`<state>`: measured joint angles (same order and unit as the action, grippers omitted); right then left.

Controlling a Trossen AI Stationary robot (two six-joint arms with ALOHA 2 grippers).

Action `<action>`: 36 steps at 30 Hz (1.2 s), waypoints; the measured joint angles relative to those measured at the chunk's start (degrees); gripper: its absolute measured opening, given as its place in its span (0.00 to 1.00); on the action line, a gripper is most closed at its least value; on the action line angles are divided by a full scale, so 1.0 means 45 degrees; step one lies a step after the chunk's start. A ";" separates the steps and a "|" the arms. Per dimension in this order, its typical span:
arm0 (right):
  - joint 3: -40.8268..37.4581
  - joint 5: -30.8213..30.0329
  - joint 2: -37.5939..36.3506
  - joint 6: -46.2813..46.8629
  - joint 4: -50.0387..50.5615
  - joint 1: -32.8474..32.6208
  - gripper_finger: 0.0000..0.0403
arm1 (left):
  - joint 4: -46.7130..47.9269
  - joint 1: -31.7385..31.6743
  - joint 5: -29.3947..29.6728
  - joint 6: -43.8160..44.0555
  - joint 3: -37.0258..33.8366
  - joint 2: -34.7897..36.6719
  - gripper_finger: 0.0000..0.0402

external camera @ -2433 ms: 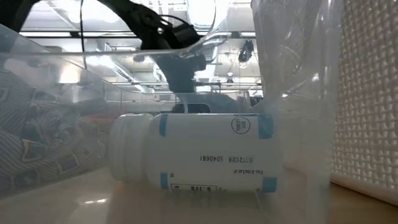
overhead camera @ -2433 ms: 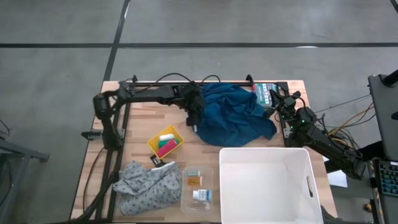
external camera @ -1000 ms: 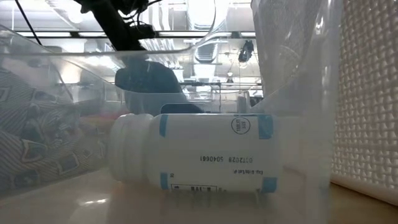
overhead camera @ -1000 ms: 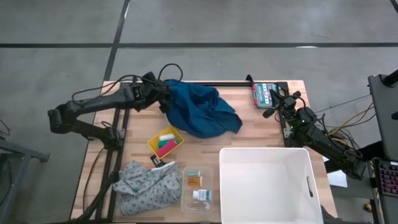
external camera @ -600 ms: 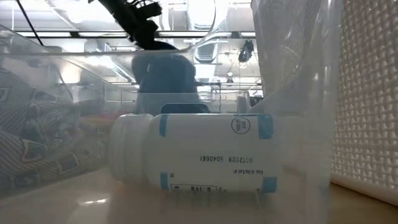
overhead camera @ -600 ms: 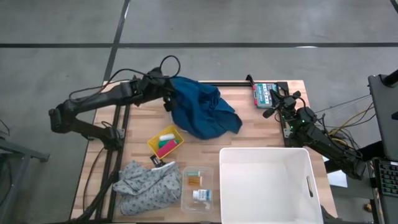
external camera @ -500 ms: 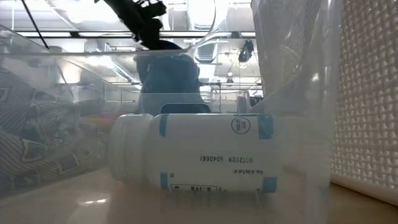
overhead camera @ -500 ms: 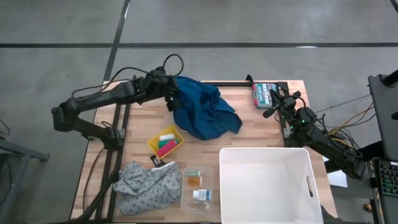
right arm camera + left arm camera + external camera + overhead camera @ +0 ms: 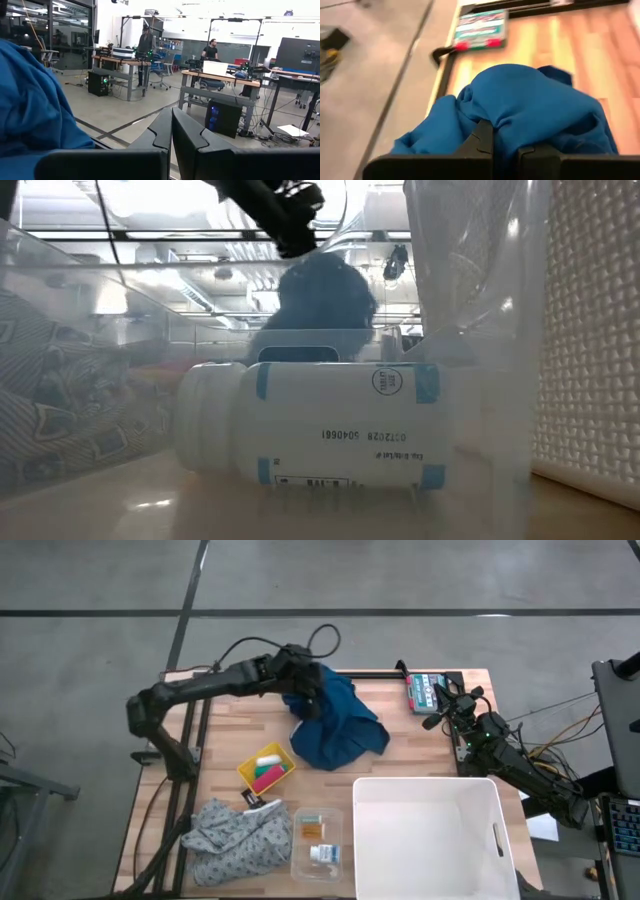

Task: Pick & Place Medicine items
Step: Put the blue patient gown into the white laundry bin

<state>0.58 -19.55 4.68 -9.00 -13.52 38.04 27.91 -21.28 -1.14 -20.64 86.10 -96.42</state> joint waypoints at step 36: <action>0.0000 0.0002 -0.0004 0.0001 -0.0001 -0.0002 0.02 | -0.2535 0.0220 -0.2803 -0.0075 0.0623 -0.5469 0.16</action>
<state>0.58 -19.54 4.67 -8.99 -13.53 38.03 16.51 -20.29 -13.75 -20.98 88.90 -121.04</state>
